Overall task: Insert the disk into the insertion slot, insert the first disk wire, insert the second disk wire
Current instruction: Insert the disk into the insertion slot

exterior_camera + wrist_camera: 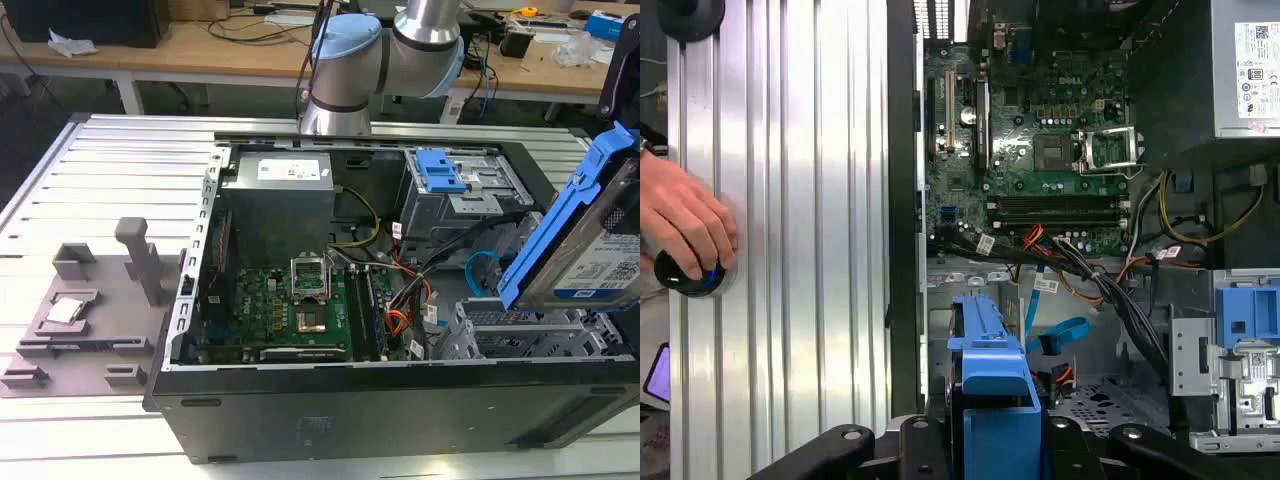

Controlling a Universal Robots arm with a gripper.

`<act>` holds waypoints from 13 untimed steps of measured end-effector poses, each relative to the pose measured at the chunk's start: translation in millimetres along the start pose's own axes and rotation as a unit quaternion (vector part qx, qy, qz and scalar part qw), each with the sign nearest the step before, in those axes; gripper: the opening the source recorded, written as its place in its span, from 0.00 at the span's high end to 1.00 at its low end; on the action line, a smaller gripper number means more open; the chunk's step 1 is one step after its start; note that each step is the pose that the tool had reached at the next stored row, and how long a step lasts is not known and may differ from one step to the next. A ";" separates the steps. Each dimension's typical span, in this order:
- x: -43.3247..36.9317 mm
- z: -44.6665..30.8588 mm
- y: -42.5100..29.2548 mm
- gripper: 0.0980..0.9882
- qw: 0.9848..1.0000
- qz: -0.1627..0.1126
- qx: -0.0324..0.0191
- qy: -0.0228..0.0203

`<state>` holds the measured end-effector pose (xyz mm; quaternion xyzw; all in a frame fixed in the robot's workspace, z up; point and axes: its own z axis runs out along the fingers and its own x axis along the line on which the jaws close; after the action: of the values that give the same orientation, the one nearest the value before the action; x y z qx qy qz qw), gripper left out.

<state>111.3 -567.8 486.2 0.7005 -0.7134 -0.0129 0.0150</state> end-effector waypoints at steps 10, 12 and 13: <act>0.0 11.6 0.8 0.70 1.000 0.000 0.000 0.000; 0.0 13.3 0.7 0.70 1.000 0.000 0.000 0.000; 0.0 13.8 0.7 0.70 1.000 0.000 0.000 0.000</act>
<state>110.1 -567.8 472.4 0.7005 -0.7134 -0.0129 0.0149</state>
